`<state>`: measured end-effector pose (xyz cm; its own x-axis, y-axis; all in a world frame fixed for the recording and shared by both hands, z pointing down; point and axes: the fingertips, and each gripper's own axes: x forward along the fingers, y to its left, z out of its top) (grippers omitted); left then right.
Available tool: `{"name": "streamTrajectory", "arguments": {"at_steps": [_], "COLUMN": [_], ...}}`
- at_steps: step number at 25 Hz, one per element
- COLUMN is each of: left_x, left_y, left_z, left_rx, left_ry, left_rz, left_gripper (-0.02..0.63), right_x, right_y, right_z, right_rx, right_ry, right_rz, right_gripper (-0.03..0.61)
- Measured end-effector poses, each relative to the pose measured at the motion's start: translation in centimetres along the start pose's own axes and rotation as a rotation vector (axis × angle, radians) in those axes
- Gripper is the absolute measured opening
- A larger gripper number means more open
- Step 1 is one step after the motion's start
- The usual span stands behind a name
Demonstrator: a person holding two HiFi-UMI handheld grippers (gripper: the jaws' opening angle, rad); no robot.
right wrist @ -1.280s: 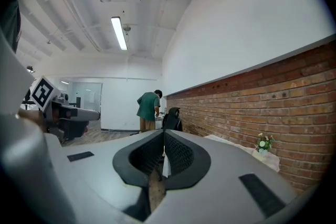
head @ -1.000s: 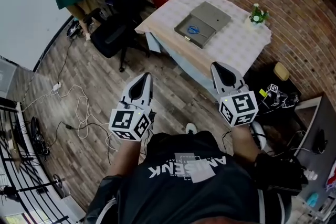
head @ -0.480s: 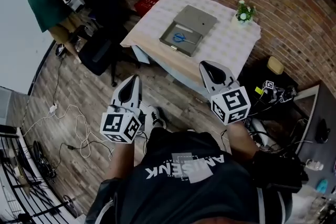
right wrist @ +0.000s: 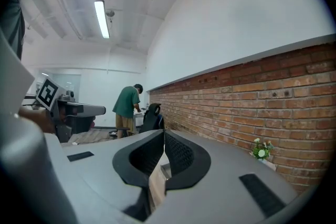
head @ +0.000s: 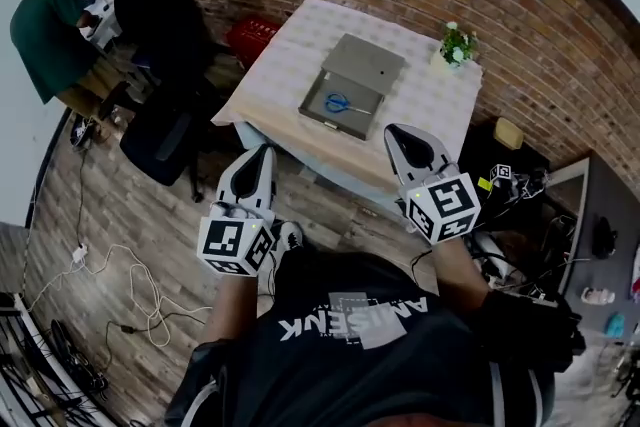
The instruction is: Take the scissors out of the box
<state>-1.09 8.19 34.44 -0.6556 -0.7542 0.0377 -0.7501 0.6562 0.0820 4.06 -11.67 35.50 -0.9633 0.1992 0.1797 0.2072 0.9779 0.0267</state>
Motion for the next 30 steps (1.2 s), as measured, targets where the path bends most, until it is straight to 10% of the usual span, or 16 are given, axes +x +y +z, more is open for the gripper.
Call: {"name": "streamTrajectory", "arguments": {"at_steps": [15, 30], "left_x": [5.8, 11.6], "left_y": [14.1, 18.5], "left_z": [0.5, -1.2], "left_rx": [-0.079, -0.089], "left_ry": [0.021, 0.113], "left_rz": [-0.189, -0.333], "left_gripper": [0.011, 0.011], "right_x": [12.8, 19.0], "right_y": [4.9, 5.3], "right_z": [1.8, 2.4], "right_rx": [-0.002, 0.086], "right_ry": [0.098, 0.098], "right_rz": [-0.111, -0.211], "right_gripper": [0.04, 0.04]}}
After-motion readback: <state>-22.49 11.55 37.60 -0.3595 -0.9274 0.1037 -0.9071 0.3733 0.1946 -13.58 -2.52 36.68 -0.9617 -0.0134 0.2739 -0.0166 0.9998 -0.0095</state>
